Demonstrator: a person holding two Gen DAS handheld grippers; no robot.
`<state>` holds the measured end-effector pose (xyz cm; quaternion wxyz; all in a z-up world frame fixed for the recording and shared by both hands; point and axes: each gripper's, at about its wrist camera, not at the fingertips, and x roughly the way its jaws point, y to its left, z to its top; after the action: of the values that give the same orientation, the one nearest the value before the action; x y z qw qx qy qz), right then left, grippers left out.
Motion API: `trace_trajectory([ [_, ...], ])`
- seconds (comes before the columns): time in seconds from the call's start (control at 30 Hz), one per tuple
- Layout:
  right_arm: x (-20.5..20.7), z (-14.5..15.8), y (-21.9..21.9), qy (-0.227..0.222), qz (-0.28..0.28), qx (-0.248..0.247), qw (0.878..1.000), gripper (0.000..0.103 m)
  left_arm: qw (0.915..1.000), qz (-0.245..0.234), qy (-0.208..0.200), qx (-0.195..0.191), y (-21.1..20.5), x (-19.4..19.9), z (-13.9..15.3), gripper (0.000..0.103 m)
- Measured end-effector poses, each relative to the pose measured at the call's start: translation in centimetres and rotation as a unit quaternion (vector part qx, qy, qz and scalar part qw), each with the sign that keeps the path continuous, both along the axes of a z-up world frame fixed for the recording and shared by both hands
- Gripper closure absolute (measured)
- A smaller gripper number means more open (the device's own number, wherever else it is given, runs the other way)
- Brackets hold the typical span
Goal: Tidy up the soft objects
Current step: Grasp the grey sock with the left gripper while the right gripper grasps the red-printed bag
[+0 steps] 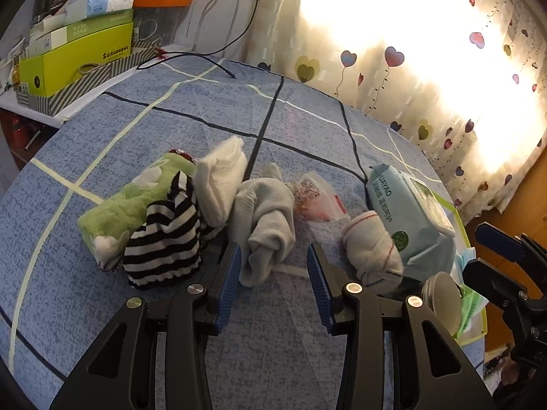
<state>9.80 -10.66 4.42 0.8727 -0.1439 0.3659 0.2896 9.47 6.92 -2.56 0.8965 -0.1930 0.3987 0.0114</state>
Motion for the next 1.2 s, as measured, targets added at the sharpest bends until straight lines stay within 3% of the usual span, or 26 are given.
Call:
trace_trajectory([
  [0.33, 2.5, -0.8, 2.8, 0.006, 0.044, -0.039, 0.998, 0.04, 0.9996, 0.001, 0.027, 0.007, 0.2, 2.5, -2.1, 0.055],
  [0.43, 3.6, -1.3, 3.7, 0.015, 0.059, -0.05, 0.997, 0.04, 0.999, 0.008, 0.042, -0.008, 0.8, 3.0, -3.2, 0.055],
  [0.63, 5.6, -2.6, 6.0, 0.033, 0.091, -0.08, 0.992, 0.04, 0.9996, 0.01, 0.028, 0.002, 0.7, 2.7, -3.1, 0.056],
  [0.73, 6.9, -3.5, 7.1, 0.043, 0.1, -0.097, 0.989, 0.042, 0.9996, 0.009, 0.025, -0.001, 0.8, 2.7, -3.1, 0.061],
  [1.03, 9.2, -6.7, 10.7, 0.072, 0.13, -0.133, 0.98, 0.08, 0.9998, 0.008, 0.02, -0.006, 0.9, 2.8, -3.3, 0.067],
  [1.2, 9.2, -7.1, 11.1, 0.069, 0.134, -0.135, 0.979, 0.088, 0.9998, 0.007, 0.018, -0.01, 1.0, 2.8, -3.4, 0.07],
])
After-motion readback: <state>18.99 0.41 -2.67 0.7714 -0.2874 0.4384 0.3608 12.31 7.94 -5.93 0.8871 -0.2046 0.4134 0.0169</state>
